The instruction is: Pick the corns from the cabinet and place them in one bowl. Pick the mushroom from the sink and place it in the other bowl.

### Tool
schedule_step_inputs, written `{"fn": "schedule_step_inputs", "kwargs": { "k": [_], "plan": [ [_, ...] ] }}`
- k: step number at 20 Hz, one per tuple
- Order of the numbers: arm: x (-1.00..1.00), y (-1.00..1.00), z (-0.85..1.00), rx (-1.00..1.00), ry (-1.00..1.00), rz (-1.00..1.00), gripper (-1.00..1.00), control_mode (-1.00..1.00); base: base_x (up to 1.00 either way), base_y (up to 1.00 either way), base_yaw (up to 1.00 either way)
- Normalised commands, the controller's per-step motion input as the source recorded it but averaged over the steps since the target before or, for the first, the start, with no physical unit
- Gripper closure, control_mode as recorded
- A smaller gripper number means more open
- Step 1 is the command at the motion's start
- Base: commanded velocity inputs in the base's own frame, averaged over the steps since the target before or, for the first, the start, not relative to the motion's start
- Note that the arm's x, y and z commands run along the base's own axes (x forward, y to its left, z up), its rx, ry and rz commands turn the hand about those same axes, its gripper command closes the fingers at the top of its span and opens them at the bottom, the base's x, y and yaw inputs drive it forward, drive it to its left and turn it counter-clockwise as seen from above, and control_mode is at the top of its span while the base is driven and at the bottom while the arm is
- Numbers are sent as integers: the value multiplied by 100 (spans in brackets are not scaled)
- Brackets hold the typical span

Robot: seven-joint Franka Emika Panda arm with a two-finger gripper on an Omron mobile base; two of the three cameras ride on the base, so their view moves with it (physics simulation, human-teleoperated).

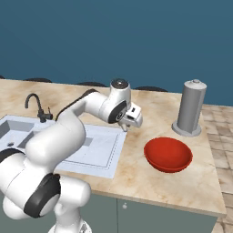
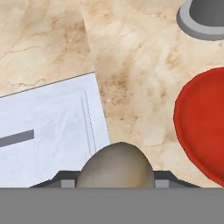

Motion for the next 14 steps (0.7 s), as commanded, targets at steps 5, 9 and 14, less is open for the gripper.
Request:
{"fn": "schedule_step_inputs", "kwargs": {
  "k": [5,9,14],
  "plan": [
    [0,-52,4,0,0,0,100,-100,0,0,0],
    [0,-52,0,-2,0,0,100,-100,0,0,0],
    [0,-49,0,-4,0,0,100,-100,0,0,0]
  ]
}}
